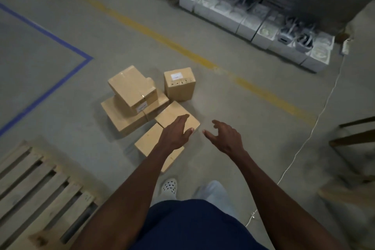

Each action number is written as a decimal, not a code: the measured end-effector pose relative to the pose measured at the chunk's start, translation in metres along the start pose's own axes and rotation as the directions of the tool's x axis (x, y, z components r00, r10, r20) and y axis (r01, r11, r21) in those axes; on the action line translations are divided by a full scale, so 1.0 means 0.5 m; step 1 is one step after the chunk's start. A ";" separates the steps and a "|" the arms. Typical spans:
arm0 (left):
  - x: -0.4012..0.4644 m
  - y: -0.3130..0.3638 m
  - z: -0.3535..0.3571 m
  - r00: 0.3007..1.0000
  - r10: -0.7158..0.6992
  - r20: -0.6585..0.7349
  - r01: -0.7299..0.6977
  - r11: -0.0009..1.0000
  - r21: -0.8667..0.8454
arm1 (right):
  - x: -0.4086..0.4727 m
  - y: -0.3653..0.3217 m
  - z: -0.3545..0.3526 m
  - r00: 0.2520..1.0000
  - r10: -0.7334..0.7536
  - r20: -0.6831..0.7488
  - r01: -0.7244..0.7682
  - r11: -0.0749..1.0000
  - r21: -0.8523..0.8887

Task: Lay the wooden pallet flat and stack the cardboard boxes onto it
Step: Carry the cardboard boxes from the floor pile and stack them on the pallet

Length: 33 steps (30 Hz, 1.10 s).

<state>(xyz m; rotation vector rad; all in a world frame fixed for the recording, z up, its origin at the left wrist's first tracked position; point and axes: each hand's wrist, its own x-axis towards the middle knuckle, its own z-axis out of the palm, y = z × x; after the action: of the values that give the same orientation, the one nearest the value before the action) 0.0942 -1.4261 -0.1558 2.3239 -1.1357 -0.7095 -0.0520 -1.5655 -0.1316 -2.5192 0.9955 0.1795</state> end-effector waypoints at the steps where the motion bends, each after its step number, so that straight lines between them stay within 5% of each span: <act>1: 0.029 0.005 0.001 1.000 0.002 0.015 -0.002 1.000 0.007 | 0.025 0.015 -0.009 1.000 0.014 -0.009 -0.013 1.000 0.005; 10: 0.338 0.098 0.043 0.996 -0.061 0.059 0.056 0.995 0.079 | 0.316 0.224 -0.103 0.999 0.033 -0.030 -0.032 0.999 0.043; 18: 0.540 0.179 0.043 0.963 -0.266 -0.036 0.265 0.964 -0.030 | 0.605 0.365 -0.240 0.991 -0.090 0.095 0.090 0.996 0.012; 33: 0.884 0.055 -0.056 0.832 -0.550 -0.067 0.518 0.816 -0.257 | 1.115 0.206 -0.240 0.921 -0.230 0.313 0.260 0.964 -0.056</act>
<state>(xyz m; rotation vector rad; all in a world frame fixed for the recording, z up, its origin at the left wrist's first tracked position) 0.3286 -1.7961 -0.2270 2.4509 -0.2948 -0.8026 0.2839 -2.0317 -0.2082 -2.5710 0.5556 0.5326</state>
